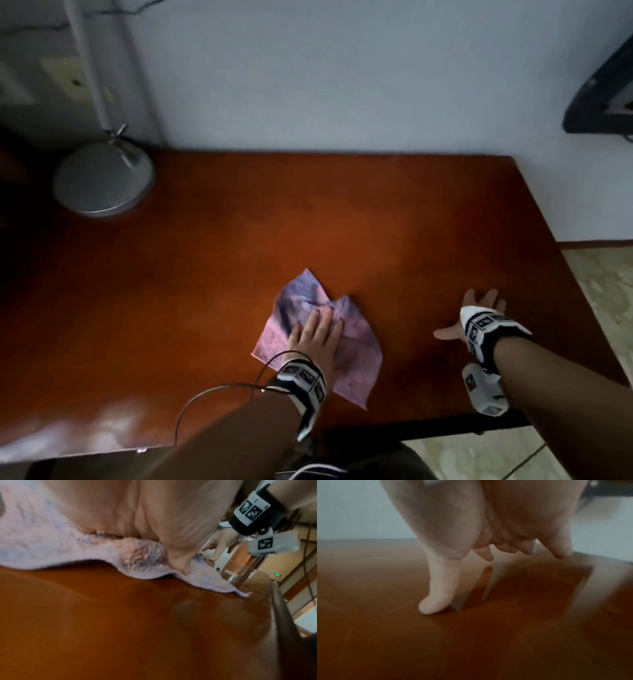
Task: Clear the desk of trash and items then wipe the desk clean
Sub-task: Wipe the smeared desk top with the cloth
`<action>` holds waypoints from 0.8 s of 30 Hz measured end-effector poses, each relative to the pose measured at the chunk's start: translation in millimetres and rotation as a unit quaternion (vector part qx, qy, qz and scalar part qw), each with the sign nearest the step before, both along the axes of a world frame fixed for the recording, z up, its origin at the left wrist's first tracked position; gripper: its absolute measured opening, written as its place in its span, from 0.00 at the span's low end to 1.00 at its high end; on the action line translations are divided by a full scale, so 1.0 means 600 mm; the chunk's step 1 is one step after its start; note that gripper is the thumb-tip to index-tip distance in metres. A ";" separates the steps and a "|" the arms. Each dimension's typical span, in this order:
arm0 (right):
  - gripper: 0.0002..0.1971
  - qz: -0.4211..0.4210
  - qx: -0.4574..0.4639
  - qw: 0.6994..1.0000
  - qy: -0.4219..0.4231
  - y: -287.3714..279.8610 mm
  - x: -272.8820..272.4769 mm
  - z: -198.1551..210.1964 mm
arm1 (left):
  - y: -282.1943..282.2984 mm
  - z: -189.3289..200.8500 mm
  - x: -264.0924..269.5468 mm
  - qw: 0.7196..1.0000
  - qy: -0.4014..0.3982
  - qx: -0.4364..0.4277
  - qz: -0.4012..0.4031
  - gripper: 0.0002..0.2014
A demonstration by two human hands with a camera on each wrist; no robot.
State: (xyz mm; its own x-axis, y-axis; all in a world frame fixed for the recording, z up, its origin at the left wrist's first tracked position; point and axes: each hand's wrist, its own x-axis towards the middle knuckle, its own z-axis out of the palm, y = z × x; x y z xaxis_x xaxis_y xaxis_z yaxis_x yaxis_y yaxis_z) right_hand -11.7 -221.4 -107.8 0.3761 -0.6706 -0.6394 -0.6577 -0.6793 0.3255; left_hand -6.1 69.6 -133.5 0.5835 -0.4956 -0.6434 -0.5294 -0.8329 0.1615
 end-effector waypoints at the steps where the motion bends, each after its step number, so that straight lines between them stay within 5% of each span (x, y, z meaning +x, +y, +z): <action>1: 0.66 0.018 -0.001 1.000 -0.019 0.016 0.004 0.011 | 0.022 -0.002 0.005 1.000 -0.011 -0.008 0.021 0.44; 9: 0.47 0.153 0.103 0.973 -0.142 0.320 -0.001 0.010 | 0.311 -0.002 0.091 0.972 -0.064 0.059 0.219 0.45; 15: 0.42 0.144 0.116 0.965 -0.184 0.439 -0.028 0.008 | 0.214 -0.008 -0.079 0.999 0.012 -0.043 -0.005 0.38; 18: 0.40 0.138 0.114 0.966 -0.185 0.433 -0.053 0.024 | 0.211 -0.008 -0.098 0.996 0.025 -0.045 -0.077 0.45; 24: 0.38 0.257 0.166 0.942 -0.140 0.426 -0.108 0.047 | 0.264 0.007 0.005 0.999 -0.039 -0.018 -0.012 0.39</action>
